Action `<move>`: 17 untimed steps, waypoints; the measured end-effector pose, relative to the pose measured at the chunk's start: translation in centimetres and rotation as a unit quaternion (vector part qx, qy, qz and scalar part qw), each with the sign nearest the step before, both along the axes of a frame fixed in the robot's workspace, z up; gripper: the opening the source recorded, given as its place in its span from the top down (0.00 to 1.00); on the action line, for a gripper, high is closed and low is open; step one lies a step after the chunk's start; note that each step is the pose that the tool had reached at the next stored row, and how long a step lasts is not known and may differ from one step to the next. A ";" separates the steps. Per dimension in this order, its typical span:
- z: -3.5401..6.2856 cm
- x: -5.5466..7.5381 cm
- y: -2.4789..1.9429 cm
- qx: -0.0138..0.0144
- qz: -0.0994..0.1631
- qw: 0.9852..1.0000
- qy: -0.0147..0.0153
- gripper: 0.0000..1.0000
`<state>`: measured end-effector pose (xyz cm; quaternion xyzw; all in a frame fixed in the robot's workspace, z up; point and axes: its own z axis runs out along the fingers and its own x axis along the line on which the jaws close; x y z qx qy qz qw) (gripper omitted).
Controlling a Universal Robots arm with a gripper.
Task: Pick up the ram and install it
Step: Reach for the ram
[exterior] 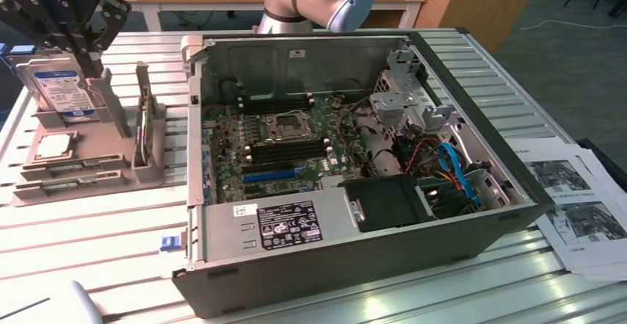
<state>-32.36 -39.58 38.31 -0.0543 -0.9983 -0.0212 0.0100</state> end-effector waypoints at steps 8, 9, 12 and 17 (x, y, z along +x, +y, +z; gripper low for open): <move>-0.11 -1.7 0.24 0.000 -0.006 1.000 0.001 0.90; -0.12 -2.0 0.25 0.000 -0.006 1.000 0.001 0.90; -0.16 -2.8 0.28 0.000 -0.008 1.000 0.001 0.90; -0.23 -4.1 0.31 0.000 -0.010 1.000 0.001 0.90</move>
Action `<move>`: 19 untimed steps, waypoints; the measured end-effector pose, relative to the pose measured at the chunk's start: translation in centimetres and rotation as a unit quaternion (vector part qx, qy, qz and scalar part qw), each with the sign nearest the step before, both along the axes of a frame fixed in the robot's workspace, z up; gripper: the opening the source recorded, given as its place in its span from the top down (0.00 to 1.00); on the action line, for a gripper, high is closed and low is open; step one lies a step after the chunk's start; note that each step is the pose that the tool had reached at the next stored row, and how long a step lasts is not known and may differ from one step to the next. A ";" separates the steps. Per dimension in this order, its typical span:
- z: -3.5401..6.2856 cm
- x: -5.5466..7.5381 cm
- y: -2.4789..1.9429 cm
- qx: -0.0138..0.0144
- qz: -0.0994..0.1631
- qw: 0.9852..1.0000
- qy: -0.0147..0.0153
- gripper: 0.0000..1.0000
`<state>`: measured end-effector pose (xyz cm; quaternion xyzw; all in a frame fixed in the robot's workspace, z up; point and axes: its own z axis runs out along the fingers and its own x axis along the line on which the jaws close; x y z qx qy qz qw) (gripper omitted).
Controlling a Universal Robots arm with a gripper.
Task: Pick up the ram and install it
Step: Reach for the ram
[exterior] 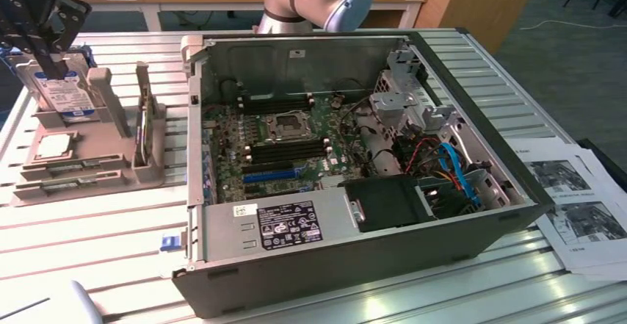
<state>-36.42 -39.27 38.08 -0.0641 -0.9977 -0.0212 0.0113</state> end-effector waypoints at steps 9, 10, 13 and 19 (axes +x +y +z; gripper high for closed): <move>-0.10 -1.5 0.00 0.000 -0.002 1.000 0.005 0.90; -0.10 -1.5 0.00 0.000 -0.002 1.000 0.005 0.90; -0.10 -1.5 0.00 0.000 -0.002 1.000 0.005 0.90; -0.10 -1.5 0.00 0.000 -0.002 1.000 0.005 0.90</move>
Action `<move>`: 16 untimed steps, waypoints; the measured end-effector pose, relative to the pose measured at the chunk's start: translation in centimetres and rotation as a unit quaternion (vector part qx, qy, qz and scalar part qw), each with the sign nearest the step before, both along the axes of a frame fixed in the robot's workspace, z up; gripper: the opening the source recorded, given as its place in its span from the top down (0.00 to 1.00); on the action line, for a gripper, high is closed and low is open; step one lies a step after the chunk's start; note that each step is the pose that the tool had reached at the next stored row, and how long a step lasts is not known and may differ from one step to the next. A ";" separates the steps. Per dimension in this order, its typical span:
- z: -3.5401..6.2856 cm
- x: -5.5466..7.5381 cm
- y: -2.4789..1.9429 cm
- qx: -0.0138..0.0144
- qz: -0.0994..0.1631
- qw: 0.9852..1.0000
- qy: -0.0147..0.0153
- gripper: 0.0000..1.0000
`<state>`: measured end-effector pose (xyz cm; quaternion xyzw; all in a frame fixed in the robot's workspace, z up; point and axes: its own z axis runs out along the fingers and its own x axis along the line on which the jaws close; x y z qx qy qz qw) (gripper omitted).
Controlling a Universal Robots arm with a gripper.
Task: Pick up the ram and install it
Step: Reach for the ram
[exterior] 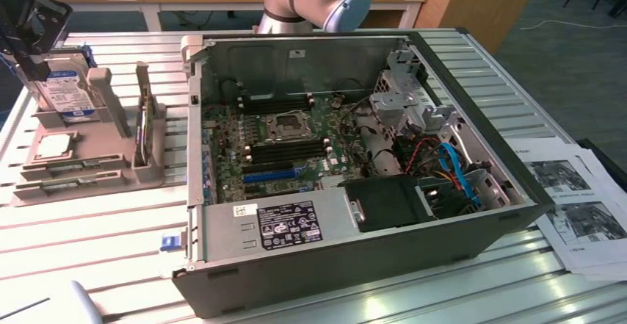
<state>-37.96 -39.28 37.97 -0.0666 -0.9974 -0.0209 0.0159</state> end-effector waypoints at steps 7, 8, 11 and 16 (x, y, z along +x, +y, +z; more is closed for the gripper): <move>-0.01 -1.2 0.00 0.000 0.000 1.000 0.000 0.90; -0.01 -1.5 0.00 0.000 0.000 1.000 0.000 0.90; -0.02 -1.8 -0.01 0.000 0.000 1.000 0.000 0.90; -0.03 -1.9 -0.01 0.000 0.001 1.000 0.000 0.90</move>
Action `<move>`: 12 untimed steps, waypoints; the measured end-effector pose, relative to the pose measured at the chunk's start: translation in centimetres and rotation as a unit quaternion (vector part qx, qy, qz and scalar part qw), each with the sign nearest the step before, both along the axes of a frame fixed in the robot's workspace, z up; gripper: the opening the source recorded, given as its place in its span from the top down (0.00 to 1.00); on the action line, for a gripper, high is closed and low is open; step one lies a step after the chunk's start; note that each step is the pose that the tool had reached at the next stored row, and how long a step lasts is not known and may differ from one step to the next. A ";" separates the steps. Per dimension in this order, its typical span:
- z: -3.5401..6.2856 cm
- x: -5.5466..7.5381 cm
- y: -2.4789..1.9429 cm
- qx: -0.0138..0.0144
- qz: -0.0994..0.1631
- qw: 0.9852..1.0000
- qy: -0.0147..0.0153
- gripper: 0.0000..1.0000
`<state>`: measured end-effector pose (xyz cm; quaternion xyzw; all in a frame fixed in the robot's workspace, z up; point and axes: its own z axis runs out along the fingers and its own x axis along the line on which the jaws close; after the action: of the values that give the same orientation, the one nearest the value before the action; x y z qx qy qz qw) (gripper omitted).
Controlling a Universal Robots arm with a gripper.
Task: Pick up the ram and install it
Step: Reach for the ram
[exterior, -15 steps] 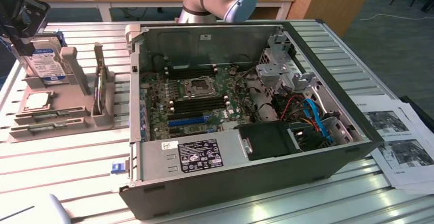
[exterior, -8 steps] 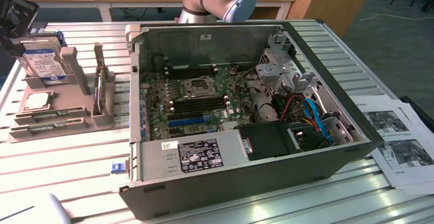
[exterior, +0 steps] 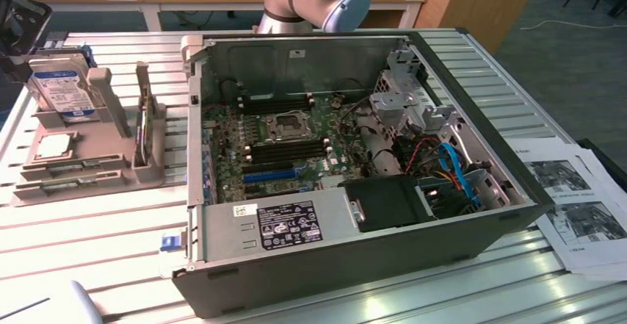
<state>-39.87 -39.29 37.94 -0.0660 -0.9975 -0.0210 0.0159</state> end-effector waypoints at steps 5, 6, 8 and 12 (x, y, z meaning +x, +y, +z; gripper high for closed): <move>0.00 0.0 -0.01 0.000 0.006 1.000 0.000 0.90; 0.00 0.0 -0.01 0.000 0.009 1.000 0.000 0.90; -0.01 0.0 0.00 0.000 0.019 1.000 0.000 0.90; -0.03 0.0 -0.01 0.000 0.041 0.999 0.000 0.90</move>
<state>-39.88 -39.29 37.91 -0.0249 -0.9993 -0.0203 0.0167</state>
